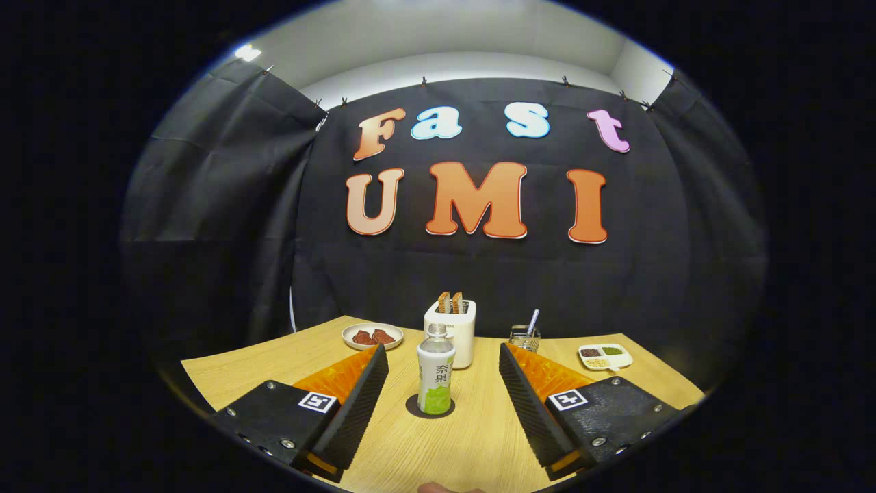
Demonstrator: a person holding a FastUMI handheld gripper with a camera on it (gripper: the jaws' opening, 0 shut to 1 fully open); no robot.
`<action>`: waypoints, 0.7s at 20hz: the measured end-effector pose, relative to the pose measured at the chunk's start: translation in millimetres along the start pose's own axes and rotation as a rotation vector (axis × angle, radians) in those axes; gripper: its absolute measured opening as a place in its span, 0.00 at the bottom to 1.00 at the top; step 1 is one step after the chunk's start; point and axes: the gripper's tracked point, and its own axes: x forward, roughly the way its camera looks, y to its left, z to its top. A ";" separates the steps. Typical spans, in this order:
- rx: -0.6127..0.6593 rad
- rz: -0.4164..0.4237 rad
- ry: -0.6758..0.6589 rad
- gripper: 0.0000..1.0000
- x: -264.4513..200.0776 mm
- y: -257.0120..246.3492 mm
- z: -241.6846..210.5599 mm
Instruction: Take the bottle from table, then pour the juice into the cup, finally place the bottle on the coaster
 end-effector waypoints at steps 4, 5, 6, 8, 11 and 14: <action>-0.079 -0.059 -0.057 0.97 -39.7 -17.6 32.2; -0.078 -0.087 -0.067 0.97 -48.1 -24.1 36.3; -0.068 -0.105 -0.083 0.97 -56.5 -27.2 41.5; -0.049 -0.102 -0.103 0.97 -70.7 -25.1 51.3; -0.018 -0.122 -0.116 0.97 -85.2 -36.6 58.8; 0.021 -0.154 -0.146 0.97 -94.6 -46.9 69.6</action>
